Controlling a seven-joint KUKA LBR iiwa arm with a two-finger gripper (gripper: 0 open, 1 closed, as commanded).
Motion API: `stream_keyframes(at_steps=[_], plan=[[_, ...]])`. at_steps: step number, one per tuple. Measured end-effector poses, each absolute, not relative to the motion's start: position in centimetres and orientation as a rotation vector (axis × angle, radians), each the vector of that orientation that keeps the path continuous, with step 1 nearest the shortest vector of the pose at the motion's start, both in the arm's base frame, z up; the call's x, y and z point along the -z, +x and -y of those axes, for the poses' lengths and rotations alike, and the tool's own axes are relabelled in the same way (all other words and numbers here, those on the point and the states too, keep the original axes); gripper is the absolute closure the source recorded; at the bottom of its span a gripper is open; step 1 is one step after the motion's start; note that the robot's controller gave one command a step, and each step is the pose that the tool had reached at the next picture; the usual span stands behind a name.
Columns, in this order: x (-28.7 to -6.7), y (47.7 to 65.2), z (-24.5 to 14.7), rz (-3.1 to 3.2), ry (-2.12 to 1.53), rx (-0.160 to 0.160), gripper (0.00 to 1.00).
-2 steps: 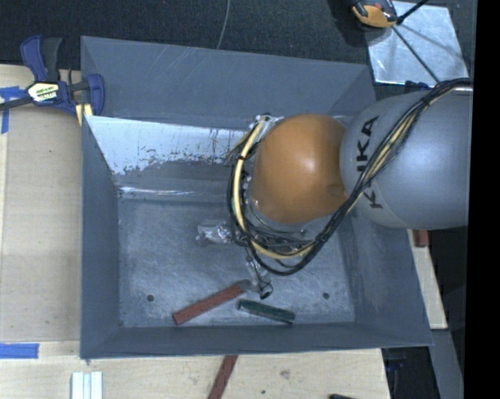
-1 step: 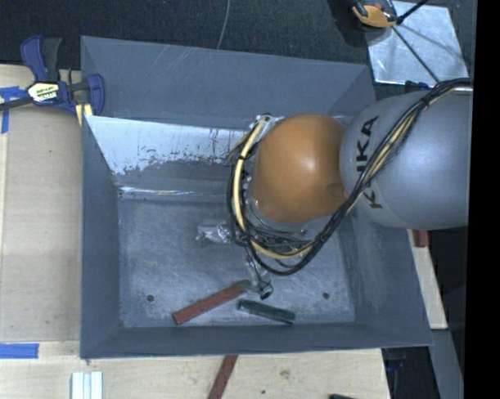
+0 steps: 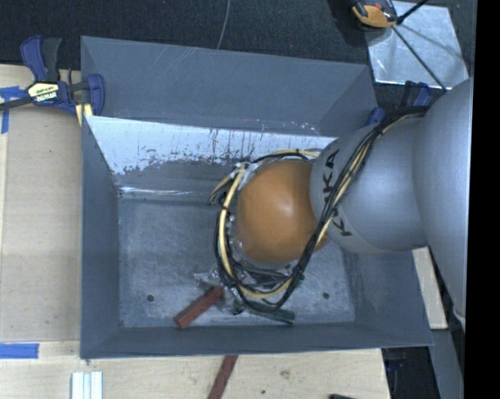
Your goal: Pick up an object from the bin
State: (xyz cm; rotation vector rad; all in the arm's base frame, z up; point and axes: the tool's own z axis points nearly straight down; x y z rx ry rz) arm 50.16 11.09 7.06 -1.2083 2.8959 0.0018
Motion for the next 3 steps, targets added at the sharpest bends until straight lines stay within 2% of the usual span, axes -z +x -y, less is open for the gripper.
stream_keyframes(at_steps=[3], plan=[[-7.05, 50.17, -11.06, -2.898, -1.205, -0.002, 1.0]])
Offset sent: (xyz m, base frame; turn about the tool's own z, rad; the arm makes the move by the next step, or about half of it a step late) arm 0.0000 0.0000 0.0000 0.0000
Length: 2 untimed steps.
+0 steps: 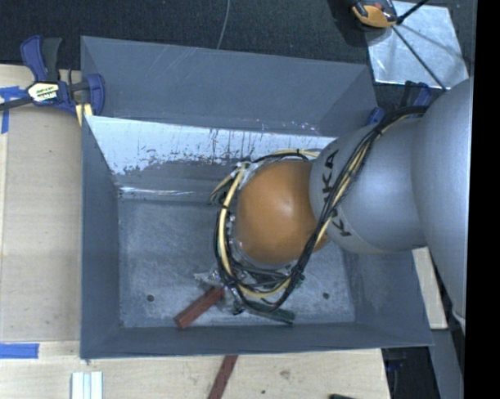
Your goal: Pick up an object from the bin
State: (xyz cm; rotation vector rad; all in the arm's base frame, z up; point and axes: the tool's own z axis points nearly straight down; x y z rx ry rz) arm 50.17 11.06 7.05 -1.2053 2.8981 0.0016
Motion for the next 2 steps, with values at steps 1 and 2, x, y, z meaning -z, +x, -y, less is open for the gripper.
stream_keyframes(at_steps=[1, 2], plan=[[-7.05, 50.17, -11.05, -2.898, -1.205, -0.002, 1.0], [-7.05, 50.17, -11.04, -2.899, -1.205, -0.002, 1.0]])
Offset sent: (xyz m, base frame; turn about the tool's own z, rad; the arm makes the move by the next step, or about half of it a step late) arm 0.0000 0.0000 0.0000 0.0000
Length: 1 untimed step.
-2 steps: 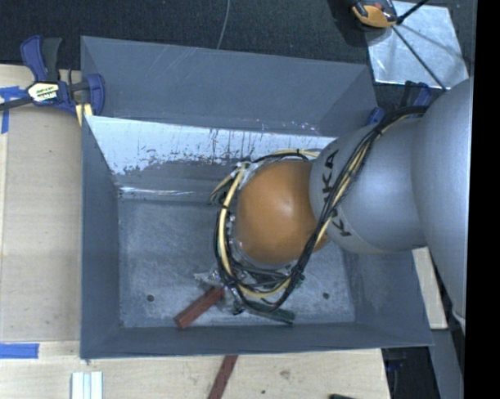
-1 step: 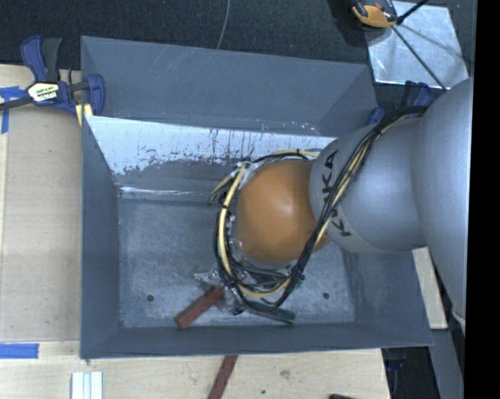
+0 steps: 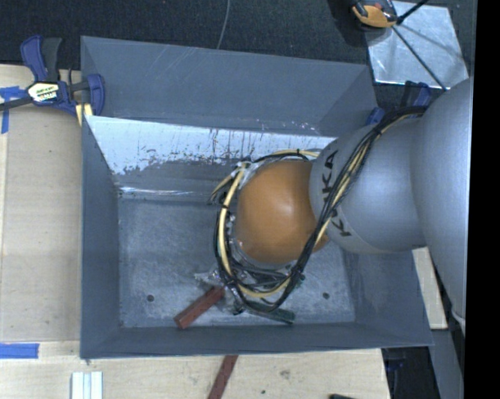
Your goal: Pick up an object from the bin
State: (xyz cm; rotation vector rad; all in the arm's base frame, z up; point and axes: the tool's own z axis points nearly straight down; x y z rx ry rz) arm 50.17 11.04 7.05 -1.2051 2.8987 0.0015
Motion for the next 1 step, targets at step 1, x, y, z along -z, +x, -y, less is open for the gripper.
stream_keyframes(at_steps=[1], plan=[[-7.05, 50.17, -11.04, -2.899, -1.205, -0.001, 1.0]])
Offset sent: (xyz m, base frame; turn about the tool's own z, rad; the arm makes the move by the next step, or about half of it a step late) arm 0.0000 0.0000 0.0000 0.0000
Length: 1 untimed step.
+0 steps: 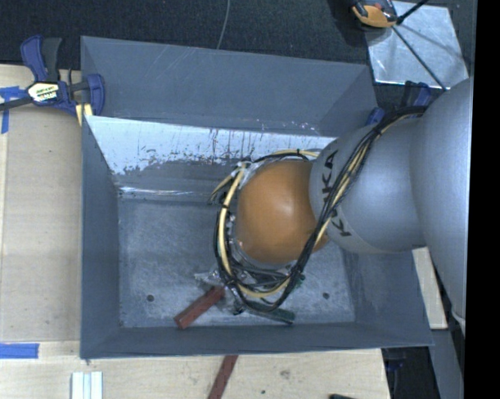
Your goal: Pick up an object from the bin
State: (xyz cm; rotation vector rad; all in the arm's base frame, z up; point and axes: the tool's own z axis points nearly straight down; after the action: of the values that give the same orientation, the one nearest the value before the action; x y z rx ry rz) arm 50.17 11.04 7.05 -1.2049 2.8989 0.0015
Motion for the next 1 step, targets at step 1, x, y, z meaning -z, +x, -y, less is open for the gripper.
stream_keyframes(at_steps=[1], plan=[[-7.05, 50.17, -11.03, -2.899, -1.205, -0.001, 1.0]])
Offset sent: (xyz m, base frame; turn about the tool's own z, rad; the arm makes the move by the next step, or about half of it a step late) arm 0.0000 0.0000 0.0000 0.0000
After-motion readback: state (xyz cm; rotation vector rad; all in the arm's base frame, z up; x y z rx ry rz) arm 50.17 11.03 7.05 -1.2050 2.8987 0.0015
